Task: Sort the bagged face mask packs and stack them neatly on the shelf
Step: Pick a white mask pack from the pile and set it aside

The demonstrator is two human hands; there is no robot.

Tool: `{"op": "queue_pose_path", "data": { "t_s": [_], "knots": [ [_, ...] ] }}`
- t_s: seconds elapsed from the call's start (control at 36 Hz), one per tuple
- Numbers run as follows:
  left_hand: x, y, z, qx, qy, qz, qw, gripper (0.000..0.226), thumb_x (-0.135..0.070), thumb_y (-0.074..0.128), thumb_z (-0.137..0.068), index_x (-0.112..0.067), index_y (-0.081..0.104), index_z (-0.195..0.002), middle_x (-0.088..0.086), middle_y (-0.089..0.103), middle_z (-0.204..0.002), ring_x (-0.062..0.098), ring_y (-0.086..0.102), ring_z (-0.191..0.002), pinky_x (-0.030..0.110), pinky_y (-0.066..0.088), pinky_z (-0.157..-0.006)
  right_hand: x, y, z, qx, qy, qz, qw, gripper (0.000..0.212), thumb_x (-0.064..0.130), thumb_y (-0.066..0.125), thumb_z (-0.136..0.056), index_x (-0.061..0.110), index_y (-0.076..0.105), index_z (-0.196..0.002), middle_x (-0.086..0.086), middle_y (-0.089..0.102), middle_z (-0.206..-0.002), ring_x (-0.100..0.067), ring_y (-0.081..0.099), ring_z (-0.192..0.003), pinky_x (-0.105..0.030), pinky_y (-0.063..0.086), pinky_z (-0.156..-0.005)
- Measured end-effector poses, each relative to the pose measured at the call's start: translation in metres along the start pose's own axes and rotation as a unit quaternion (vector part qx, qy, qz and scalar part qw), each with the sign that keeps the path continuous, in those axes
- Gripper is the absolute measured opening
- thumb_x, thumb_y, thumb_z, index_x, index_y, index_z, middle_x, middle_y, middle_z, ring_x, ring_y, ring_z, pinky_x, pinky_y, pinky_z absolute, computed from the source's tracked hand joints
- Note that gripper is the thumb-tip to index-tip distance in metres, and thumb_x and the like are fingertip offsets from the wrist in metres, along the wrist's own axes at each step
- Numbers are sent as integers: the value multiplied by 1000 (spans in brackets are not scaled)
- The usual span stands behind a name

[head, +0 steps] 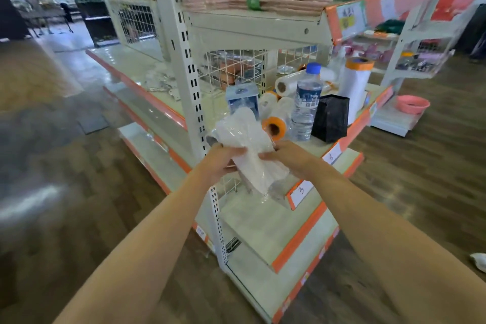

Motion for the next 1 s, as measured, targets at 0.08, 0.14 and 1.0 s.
{"op": "queue_pose_path", "data": {
  "t_s": [0.08, 0.14, 1.0],
  "knots": [
    [-7, -19, 12, -48, 23, -13, 998, 39, 8, 60, -83, -1, 52, -120, 8, 63, -99, 22, 61, -86, 30, 52, -74, -7, 12, -9, 2, 21, 47, 999, 21, 22, 54, -95, 10, 61, -111, -5, 66, -103, -24, 61, -96, -33, 48, -88],
    [-13, -34, 20, -89, 42, -65, 993, 32, 7, 64, -81, -4, 56, -110, 5, 63, -91, 25, 61, -87, 34, 51, -80, -9, 20, -17, -6, 33, 149, 988, 28, 29, 50, -96, 4, 63, -103, -13, 63, -101, -28, 58, -93, -30, 47, -80],
    [-47, -440, -7, -254, 4, -185, 949, 22, -6, 67, -82, -1, 62, -102, 19, 66, -100, 34, 65, -91, 44, 53, -85, 145, 269, -235, 7, -72, 389, 919, 18, 12, 47, -90, 13, 57, -105, -7, 52, -105, -21, 48, -96, -24, 33, -68]
  ]
}}
Point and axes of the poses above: each hand's wrist, its own z-axis away from the middle knuckle, its own y-axis out of the palm, x = y × z, the point moved 7 cm from there along -z, towards the middle knuckle
